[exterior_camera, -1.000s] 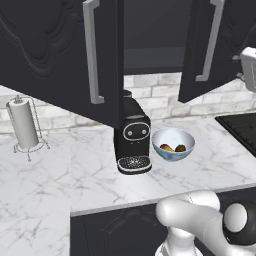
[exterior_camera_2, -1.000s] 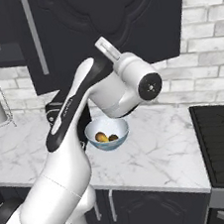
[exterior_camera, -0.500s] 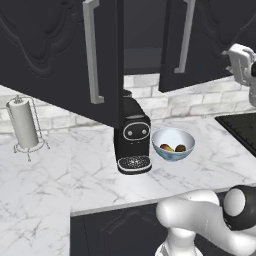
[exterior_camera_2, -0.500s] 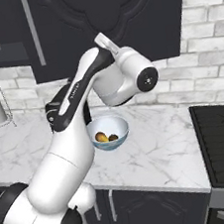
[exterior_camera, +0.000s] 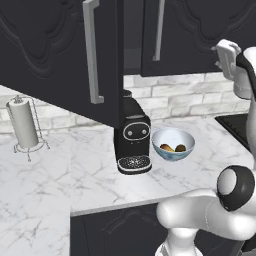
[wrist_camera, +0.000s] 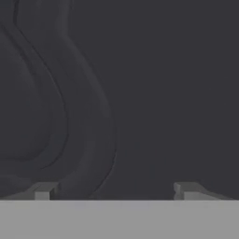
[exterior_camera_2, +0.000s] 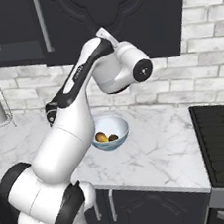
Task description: Open the cabinet. Pick the kiwi and pear from the cabinet and place them into the bowl. Then close the cabinet.
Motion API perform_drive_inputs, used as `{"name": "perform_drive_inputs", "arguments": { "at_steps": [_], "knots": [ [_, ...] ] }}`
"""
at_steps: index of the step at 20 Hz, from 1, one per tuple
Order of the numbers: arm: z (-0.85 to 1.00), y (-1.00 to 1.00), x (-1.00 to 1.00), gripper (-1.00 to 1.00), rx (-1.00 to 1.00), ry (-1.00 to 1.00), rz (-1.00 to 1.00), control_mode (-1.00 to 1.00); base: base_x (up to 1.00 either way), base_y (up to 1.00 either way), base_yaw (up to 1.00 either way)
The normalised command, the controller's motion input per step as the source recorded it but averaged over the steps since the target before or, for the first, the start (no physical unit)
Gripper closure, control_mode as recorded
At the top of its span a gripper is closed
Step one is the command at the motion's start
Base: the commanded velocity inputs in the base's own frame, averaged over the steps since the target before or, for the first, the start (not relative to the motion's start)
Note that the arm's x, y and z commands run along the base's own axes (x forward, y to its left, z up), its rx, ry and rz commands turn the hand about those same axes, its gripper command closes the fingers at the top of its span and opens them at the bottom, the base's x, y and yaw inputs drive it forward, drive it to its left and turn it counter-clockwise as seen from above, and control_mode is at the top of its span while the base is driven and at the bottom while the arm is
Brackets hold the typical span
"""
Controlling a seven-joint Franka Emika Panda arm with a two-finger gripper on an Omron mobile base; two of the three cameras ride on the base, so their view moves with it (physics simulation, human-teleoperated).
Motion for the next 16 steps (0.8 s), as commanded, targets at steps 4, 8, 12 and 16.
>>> {"name": "perform_drive_inputs", "arguments": {
  "at_steps": [4,8,12,16],
  "knots": [
    [-0.08,0.0,0.6,-1.0,0.0,0.0,-0.03,-1.0,0.0,0.0,0.0],
    [-0.15,0.0,0.47,-1.0,0.0,0.0,-0.04,-1.0,0.0,0.0,0.0],
    [-0.04,0.0,0.12,-1.0,0.0,0.0,0.0,-1.0,0.0,0.0,0.0],
    [0.01,0.0,-0.38,-1.0,0.0,0.0,0.0,-1.0,0.0,0.0,0.0]
  ]
}}
